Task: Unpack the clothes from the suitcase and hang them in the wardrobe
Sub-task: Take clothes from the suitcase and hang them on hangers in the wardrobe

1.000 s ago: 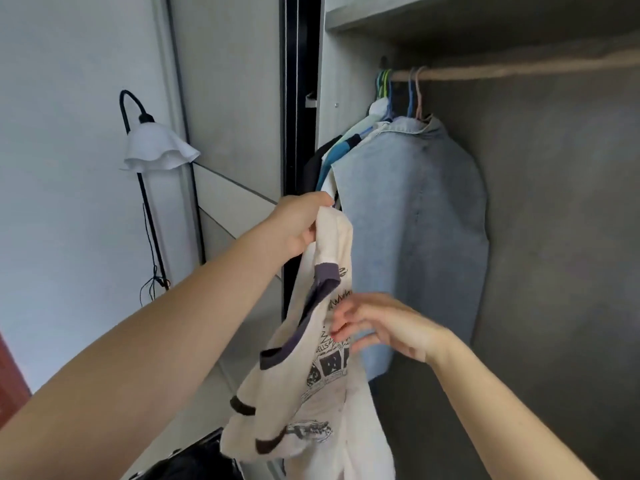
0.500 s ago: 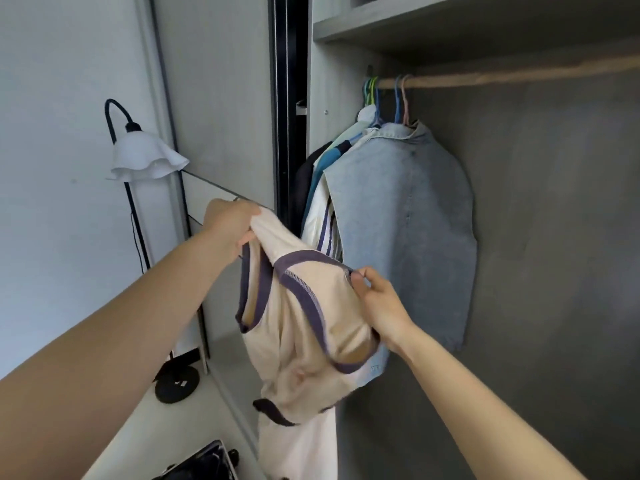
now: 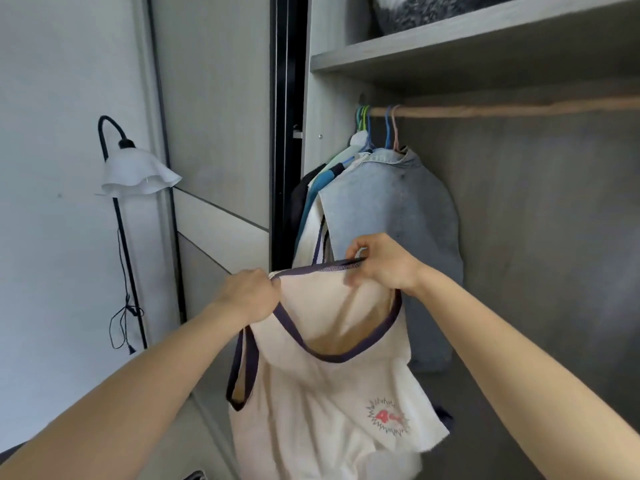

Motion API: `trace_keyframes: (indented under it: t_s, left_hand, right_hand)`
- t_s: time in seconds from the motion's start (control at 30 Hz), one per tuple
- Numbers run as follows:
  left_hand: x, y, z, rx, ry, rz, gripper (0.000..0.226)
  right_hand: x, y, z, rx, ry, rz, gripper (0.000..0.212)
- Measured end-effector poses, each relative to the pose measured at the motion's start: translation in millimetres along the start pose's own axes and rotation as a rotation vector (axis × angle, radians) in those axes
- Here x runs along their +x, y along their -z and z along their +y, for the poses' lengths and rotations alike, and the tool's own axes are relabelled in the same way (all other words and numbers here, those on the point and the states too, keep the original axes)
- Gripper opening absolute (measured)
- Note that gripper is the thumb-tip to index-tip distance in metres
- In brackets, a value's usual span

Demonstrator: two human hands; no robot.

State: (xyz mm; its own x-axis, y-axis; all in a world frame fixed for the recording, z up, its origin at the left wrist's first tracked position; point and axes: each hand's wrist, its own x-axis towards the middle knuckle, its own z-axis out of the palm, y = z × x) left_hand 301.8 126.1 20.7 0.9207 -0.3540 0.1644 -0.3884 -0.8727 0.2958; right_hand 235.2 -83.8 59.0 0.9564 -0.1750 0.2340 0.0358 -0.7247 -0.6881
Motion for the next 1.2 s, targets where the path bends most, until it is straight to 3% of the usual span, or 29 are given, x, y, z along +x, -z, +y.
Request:
trace_keyframes:
  t_s: [0.1, 0.17, 0.3, 0.4, 0.47, 0.53, 0.6, 0.73, 0.8, 0.87, 0.93, 1.07, 1.2]
  left_hand:
    - [14, 17, 2, -0.273, 0.064, -0.146, 0.037]
    - [22, 27, 3, -0.305, 0.095, -0.236, 0.031]
    - [29, 37, 19, -0.222, 0.074, -0.289, 0.022]
    - [42, 39, 45, -0.172, -0.035, -0.033, 0.022]
    - [53, 42, 63, -0.467, -0.055, 0.041, 0.021]
    - [58, 46, 95, -0.946, -0.033, -0.068, 0.013]
    - [62, 47, 125, -1.239, -0.004, -0.149, 0.01]
    - [71, 41, 182, -1.476, 0.021, -0.168, 0.007]
    - [74, 38, 202, -1.518, 0.027, -0.183, 0.024]
    - [66, 37, 220, -1.53, 0.018, -0.17, 0.021]
    - [49, 36, 234, -1.504, 0.007, -0.129, 0.006]
    - [30, 31, 247, -1.458, -0.055, -0.057, 0.025]
    - [32, 28, 237, -1.374, -0.11, -0.011, 0.019]
  right_hand:
    - [-10, 23, 28, -0.639, -0.159, -0.03, 0.013]
    - [-21, 43, 50, -0.748, -0.358, -0.06, 0.016]
    - [-40, 84, 66, -0.467, -0.571, -0.098, 0.032]
    - [-51, 115, 60, -0.346, -0.53, 0.105, 0.028]
    - [-57, 132, 56, -0.325, -0.534, 0.198, 0.026]
    - [-70, 149, 50, -0.345, -0.562, 0.208, 0.026]
    - [-76, 161, 43, -0.35, -0.588, 0.189, 0.02]
    - [-92, 199, 20, -0.366, -0.592, 0.297, 0.022]
    - [-96, 219, 10, -0.32, -0.557, 0.452, 0.023]
    - [-103, 240, 5, -0.478, -0.561, 0.638, 0.03]
    - [-113, 256, 2, -0.796, -0.637, 0.738, 0.037]
    - [-124, 267, 18, -1.303, -0.796, 0.585, 0.038]
    - [-126, 268, 35, -1.482, -0.864, 0.536, 0.039]
